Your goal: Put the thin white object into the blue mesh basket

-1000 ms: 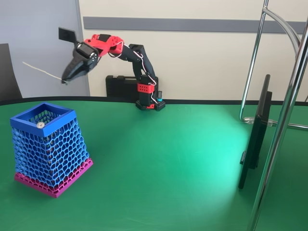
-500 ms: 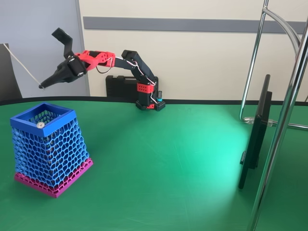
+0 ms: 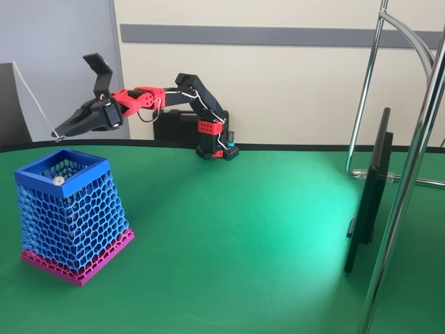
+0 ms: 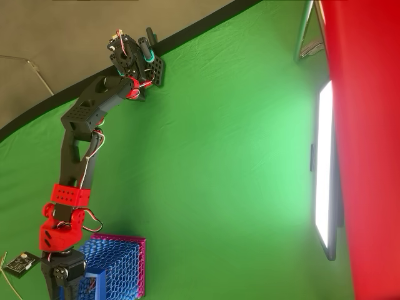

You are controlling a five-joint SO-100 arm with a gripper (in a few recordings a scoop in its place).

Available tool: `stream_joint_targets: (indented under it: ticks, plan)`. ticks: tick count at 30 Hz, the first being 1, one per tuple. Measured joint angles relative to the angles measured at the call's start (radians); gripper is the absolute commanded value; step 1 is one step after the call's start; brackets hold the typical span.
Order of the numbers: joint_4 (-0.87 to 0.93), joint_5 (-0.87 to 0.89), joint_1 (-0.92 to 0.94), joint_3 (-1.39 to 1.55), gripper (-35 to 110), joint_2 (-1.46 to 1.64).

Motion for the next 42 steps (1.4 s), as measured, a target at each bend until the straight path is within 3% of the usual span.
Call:
stream_joint_targets:
  ticks: [4, 8, 20, 42]
  plan:
    - [0.117, -0.12, -0.009, 0.072, 28, 0.046]
    - [0.12, -0.212, -0.009, 0.238, 27, 0.153]
    - [0.167, -0.196, -0.018, 0.354, 27, 0.295]
    - [0.006, -0.225, -0.037, 0.534, 27, 0.307]
